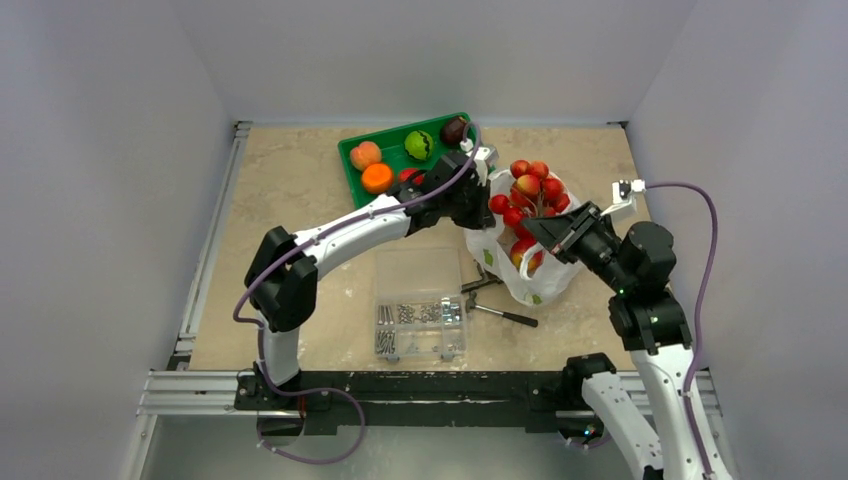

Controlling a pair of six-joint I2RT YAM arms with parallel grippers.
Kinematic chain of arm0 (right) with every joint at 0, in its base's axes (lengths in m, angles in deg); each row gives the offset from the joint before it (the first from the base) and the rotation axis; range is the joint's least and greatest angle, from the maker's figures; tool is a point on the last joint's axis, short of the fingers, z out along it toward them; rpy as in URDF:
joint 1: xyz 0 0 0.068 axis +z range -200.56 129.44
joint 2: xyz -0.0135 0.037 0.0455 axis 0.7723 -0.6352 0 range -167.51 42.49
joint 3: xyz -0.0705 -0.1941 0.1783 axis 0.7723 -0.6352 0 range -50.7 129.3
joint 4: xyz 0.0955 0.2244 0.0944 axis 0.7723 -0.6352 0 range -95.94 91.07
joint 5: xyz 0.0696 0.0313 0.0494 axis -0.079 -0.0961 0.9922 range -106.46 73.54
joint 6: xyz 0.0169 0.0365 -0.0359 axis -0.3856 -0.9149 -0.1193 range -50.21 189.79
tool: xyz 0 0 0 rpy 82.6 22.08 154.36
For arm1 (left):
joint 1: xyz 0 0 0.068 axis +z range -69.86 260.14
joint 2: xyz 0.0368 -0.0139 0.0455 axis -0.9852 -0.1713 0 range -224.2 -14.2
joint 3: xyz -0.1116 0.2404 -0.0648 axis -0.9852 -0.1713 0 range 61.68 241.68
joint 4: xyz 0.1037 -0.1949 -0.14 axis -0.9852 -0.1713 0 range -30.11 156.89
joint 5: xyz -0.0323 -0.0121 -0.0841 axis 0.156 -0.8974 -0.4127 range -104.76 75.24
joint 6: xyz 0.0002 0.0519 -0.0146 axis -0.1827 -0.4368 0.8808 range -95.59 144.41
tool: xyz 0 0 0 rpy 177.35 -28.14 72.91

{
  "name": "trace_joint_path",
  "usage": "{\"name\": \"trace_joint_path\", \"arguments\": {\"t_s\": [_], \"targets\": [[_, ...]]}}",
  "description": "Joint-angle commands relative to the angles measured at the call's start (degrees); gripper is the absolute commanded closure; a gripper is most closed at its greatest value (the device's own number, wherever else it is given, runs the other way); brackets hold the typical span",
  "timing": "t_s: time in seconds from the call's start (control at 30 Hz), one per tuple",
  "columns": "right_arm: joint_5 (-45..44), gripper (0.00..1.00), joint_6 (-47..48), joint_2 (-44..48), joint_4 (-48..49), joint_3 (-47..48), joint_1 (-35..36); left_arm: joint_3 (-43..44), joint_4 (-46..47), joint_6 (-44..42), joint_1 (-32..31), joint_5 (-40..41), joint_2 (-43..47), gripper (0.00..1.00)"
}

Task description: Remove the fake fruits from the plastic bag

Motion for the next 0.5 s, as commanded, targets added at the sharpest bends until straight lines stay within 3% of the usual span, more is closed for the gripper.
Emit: {"name": "trace_joint_path", "arguments": {"t_s": [0.0,0.17,0.47], "targets": [[6.35,1.00,-9.37,0.12,17.14,-2.81,-0.14,2.48,1.60,2.22,0.01,-2.52,0.46,1.00],[11.28,1.00,-19.86,-1.85,31.40,-7.41,-0.16,3.39,1.31,2.96,0.02,-3.19,0.76,1.00],[13.98,1.00,-28.85,-2.55,39.11,-8.73,-0.12,4.60,2.53,5.07,0.02,-4.32,-0.59,1.00]]}}
